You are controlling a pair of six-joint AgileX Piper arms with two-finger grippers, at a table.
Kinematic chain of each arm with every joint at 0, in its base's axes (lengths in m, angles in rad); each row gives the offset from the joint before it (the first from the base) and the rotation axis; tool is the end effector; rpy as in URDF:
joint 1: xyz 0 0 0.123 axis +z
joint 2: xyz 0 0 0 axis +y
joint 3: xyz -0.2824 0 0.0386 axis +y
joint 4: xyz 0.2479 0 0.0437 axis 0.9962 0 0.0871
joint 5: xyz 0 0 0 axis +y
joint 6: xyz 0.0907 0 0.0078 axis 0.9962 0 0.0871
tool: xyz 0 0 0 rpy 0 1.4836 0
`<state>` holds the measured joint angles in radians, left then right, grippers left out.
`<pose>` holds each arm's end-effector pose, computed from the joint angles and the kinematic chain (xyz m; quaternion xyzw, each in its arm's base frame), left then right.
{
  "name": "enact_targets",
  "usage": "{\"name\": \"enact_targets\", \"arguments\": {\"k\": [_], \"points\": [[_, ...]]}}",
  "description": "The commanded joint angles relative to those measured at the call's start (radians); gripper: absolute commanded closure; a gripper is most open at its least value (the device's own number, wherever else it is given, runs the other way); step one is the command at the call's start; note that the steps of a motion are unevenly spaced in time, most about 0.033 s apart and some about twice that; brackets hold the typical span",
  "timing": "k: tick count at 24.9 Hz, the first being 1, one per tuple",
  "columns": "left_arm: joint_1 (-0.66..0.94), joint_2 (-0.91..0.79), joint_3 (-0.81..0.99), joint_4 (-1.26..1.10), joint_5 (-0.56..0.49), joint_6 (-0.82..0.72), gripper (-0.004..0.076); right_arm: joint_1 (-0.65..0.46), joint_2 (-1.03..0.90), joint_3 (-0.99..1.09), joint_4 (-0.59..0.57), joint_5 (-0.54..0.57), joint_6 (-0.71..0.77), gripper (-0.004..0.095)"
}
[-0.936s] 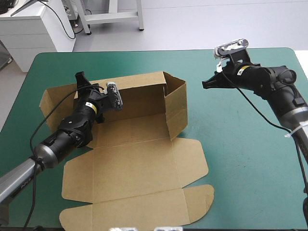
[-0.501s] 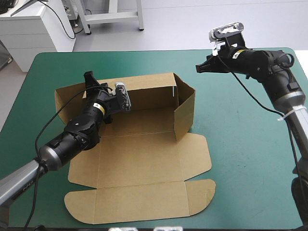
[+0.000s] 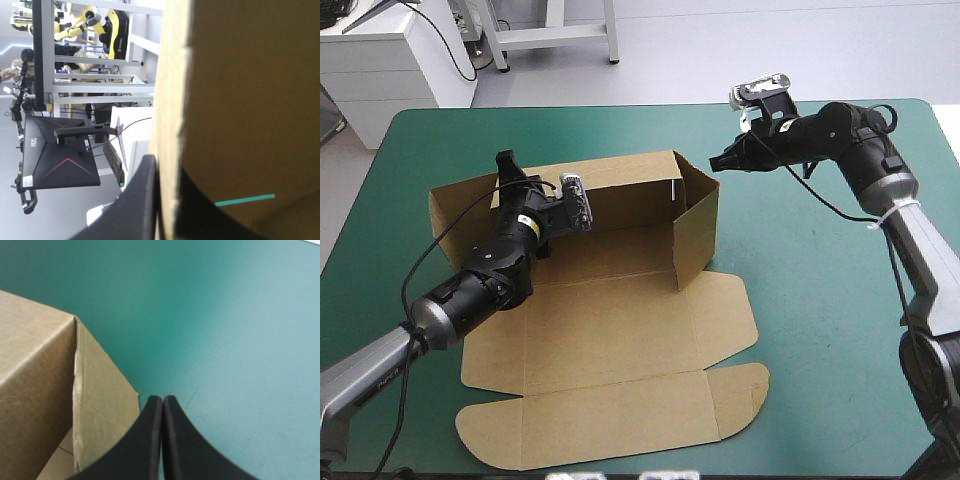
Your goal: Fold the box
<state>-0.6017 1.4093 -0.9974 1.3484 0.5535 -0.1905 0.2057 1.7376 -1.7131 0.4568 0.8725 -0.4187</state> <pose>0.2798 -0.1354 0.3140 0.5300 0.6401 0.3488 0.4333 0.3814 0.1110 0.3738 -0.2105 0.8824 0.1754 0.3826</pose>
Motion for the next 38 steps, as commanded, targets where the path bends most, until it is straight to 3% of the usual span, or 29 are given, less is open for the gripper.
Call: {"name": "enact_targets", "arguments": {"k": [1,10,15,24,34,38], "points": [[-0.006,-0.026,-0.034,0.027,0.013,-0.022,0.0731,-0.027,-0.011,-0.035,0.11,0.003,-0.066,0.0929],[-0.006,-0.026,-0.034,0.025,0.013,-0.022,0.0731,-0.038,0.026,0.033,0.201,0.079,-0.179,0.0929],[-0.006,-0.01,-0.034,0.017,0.017,-0.005,0.0731,-0.038,0.011,0.193,0.426,0.08,-0.415,0.0925],[-0.006,-0.008,-0.034,-0.009,0.008,0.003,0.0731,-0.038,-0.04,0.316,0.533,0.052,-0.639,0.0925],[-0.006,-0.008,-0.034,-0.018,0.008,0.003,0.0731,-0.038,-0.04,0.323,0.53,0.095,-0.719,0.0917],[-0.006,-0.008,-0.034,-0.026,0.008,0.003,0.0731,-0.038,-0.04,0.323,0.53,0.148,-0.76,0.0822]]}}
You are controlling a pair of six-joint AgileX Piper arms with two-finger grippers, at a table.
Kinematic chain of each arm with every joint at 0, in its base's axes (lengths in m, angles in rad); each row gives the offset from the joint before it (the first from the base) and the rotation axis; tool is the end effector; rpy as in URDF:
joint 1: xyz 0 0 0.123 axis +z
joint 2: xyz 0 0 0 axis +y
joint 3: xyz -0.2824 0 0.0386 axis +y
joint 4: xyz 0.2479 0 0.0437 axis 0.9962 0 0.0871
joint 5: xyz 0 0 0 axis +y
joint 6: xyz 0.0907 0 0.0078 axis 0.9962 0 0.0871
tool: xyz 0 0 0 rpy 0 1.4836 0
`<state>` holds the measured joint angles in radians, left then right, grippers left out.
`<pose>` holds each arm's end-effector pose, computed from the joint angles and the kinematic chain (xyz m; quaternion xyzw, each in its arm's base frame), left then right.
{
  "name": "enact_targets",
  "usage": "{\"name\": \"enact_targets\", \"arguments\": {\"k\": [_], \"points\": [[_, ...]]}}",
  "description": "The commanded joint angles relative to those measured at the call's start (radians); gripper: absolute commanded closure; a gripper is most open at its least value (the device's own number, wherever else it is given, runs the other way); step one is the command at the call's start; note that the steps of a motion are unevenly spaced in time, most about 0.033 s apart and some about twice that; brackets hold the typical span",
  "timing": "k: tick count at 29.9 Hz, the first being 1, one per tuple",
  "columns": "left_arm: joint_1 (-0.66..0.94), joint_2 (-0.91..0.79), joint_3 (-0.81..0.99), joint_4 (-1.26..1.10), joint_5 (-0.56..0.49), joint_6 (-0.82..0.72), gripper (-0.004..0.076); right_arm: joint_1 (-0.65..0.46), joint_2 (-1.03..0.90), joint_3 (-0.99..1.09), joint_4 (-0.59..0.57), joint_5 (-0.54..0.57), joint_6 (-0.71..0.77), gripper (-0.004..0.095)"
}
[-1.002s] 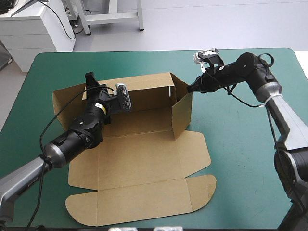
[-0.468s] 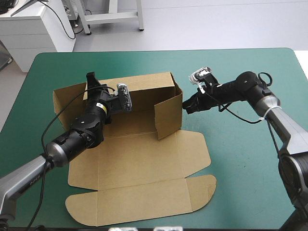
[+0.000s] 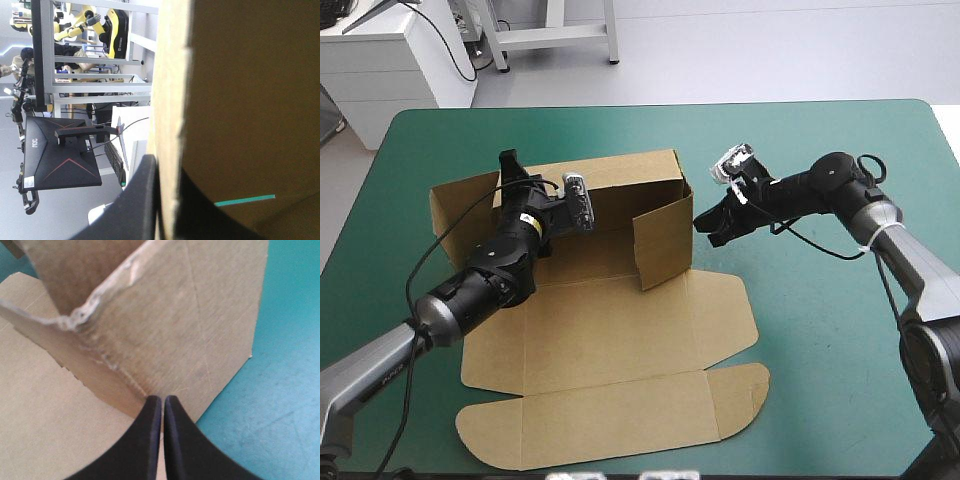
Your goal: Fold the box
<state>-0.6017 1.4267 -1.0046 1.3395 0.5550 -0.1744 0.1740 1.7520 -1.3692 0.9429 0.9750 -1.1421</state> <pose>0.2829 -0.1375 0.3105 0.5360 0.6399 0.3494 0.4256 0.3548 0.1243 0.2845 -0.3838 0.8167 0.3007 0.3086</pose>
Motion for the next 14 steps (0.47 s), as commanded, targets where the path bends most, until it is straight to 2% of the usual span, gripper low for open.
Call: {"name": "enact_targets", "arguments": {"k": [1,3,7,10,12,14], "points": [[-0.006,-0.025,-0.027,-0.022,0.006,-0.014,0.0731,-0.006,-0.054,-0.021,0.044,0.06,-0.047,0.0782],[-0.006,-0.025,-0.027,-0.027,0.006,-0.011,0.0731,-0.006,-0.054,-0.021,0.044,0.081,-0.06,0.0698],[-0.006,-0.025,-0.027,-0.027,-0.002,-0.009,0.0731,-0.006,-0.054,-0.021,0.056,0.1,-0.105,0.0469],[-0.006,-0.025,-0.027,-0.027,-0.01,-0.009,0.0731,0.01,-0.054,-0.021,0.084,0.082,-0.126,0.0312],[-0.006,-0.024,-0.027,-0.031,-0.017,-0.009,0.0731,0.038,-0.054,-0.021,0.085,0.037,-0.133,0.027],[-0.006,-0.015,-0.027,-0.054,-0.019,0.008,0.0731,0.071,-0.054,-0.021,0.063,-0.036,-0.133,0.0268]]}}
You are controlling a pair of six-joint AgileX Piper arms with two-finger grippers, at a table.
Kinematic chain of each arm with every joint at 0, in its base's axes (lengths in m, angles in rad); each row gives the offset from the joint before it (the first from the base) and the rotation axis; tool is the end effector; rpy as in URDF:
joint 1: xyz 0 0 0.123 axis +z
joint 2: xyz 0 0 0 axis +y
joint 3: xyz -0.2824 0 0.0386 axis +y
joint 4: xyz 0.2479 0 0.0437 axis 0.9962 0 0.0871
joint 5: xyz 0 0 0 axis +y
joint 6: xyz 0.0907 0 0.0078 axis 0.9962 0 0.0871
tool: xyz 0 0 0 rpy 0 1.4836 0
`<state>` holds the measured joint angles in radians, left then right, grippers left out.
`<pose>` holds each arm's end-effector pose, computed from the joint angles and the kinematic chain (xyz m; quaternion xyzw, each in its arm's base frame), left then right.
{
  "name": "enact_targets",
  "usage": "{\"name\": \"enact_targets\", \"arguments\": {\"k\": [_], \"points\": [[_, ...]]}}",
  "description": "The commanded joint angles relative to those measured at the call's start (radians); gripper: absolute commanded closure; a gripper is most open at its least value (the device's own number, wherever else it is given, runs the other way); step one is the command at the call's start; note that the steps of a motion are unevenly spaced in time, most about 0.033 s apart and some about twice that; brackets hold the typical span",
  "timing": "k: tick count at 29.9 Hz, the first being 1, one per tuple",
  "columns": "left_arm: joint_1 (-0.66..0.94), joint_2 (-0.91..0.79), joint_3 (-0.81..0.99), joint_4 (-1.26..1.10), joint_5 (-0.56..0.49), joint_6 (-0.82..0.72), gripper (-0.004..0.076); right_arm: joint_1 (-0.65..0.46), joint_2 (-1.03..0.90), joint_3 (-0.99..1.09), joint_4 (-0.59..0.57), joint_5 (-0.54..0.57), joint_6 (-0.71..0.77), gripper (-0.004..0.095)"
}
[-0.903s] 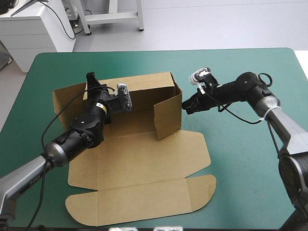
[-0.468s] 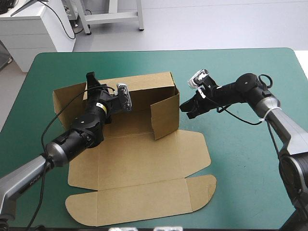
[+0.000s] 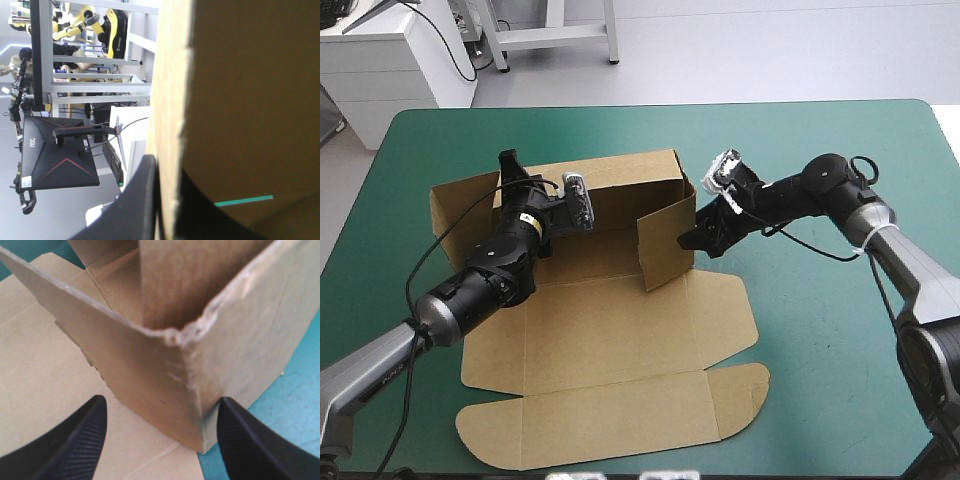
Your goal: Fold the box
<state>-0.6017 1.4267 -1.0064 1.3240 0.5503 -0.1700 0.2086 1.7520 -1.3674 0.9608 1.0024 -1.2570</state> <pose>0.2828 -0.1380 0.3104 0.5351 0.6429 0.3439 0.4266 0.3479 0.1380 0.2849 -0.4437 0.7828 0.3032 0.3137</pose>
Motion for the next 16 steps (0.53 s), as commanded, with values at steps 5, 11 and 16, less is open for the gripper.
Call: {"name": "enact_targets", "arguments": {"k": [5,11,16], "points": [[-0.006,0.006,-0.025,-0.114,-0.014,0.099,0.0731,0.118,-0.054,-0.023,-0.081,-0.204,0.058,0.0265],[-0.006,0.011,-0.025,-0.177,-0.019,0.153,0.0731,0.142,-0.054,-0.023,-0.198,-0.307,0.182,0.0265],[-0.006,0.011,0.008,-0.199,-0.026,0.17,0.0731,0.142,-0.054,-0.023,-0.188,-0.336,0.195,0.0266]]}}
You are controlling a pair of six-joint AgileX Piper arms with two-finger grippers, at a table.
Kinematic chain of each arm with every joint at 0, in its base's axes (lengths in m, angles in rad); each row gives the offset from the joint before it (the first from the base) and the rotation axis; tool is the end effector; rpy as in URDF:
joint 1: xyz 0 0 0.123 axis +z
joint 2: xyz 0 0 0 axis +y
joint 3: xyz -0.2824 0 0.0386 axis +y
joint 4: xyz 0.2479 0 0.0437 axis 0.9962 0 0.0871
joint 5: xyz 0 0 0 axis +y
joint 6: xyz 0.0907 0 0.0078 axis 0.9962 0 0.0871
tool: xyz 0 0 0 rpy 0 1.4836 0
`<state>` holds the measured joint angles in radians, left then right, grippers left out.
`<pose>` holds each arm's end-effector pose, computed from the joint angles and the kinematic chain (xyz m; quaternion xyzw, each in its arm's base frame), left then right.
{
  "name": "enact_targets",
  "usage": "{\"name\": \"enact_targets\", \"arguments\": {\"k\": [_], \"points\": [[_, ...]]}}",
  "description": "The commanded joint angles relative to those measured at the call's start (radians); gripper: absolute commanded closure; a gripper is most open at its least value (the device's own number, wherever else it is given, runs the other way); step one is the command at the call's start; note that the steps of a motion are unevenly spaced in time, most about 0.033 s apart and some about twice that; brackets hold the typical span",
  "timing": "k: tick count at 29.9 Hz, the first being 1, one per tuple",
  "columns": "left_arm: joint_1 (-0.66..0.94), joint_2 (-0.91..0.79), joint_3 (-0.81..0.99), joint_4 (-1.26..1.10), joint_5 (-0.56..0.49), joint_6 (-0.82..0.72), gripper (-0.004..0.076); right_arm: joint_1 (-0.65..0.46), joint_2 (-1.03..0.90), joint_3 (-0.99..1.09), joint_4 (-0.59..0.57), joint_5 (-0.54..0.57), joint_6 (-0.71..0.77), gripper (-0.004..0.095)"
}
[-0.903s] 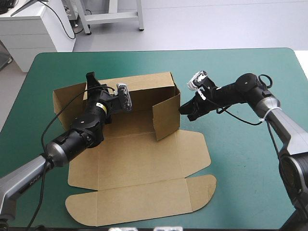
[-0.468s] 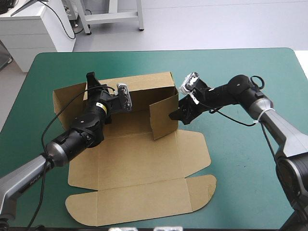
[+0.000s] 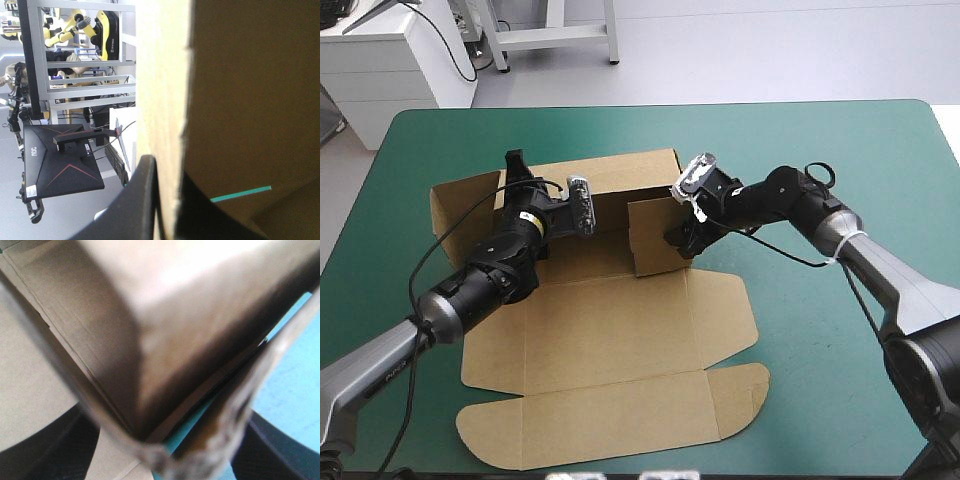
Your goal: Fold the box
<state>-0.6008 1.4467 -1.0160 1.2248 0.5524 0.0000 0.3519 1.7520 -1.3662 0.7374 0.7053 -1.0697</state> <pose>0.2847 -0.1405 0.3029 0.5741 0.6305 0.3465 0.3909 0.3508 0.1711 0.2788 -0.4342 0.8080 0.1902 0.3500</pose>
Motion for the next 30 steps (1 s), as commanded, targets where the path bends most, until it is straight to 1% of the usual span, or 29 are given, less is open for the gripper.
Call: {"name": "enact_targets", "arguments": {"k": [1,6,8,10,11,14,16,17,22,24,26,28,30], "points": [[-0.007,-0.009,0.029,-0.102,-0.034,0.0,0.0731,-0.002,-0.054,-0.024,0.037,-0.041,0.01,0.0266],[-0.007,-0.009,0.062,-0.104,-0.046,0.0,0.0731,0.009,-0.054,-0.024,0.039,-0.061,0.01,0.0266],[-0.007,-0.009,0.062,-0.111,-0.054,0.0,0.0731,0.023,-0.054,-0.024,0.039,-0.079,0.01,0.0284],[-0.007,-0.011,0.062,-0.111,-0.063,0.0,0.0731,0.042,-0.054,-0.024,0.031,-0.095,0.01,0.0361],[-0.007,-0.011,0.062,-0.111,-0.065,0.0,0.0731,0.048,-0.054,-0.024,0.031,-0.1,0.01,0.042],[-0.007,-0.011,0.062,-0.111,-0.07,0.0,0.0731,0.067,-0.054,-0.024,0.025,-0.112,0.01,0.0648],[-0.007,-0.011,0.062,-0.111,-0.065,0.0,0.0731,0.071,-0.054,-0.024,0.025,-0.112,0.01,0.0839],[-0.007,-0.011,0.062,-0.111,-0.06,0.0,0.0731,0.071,-0.054,-0.024,0.025,-0.112,0.01,0.0911],[-0.007,-0.015,0.062,-0.118,-0.07,0.0,0.0727,0.071,-0.054,-0.024,0.027,-0.102,0.007,0.0927],[-0.007,-0.025,0.062,-0.12,-0.093,0.0,0.0692,0.071,-0.054,-0.024,0.027,-0.114,0.013,0.0927],[-0.007,-0.041,0.062,-0.118,-0.125,0.0,0.0629,0.071,-0.054,-0.024,0.027,-0.152,0.058,0.0924],[-0.007,-0.054,0.062,-0.115,-0.154,0.0,0.0537,0.071,-0.054,-0.024,0.012,-0.202,0.129,0.0922],[-0.007,-0.072,0.06,-0.111,-0.167,0.0,0.0407,0.071,-0.054,-0.024,-0.01,-0.233,0.166,0.0922]]}}
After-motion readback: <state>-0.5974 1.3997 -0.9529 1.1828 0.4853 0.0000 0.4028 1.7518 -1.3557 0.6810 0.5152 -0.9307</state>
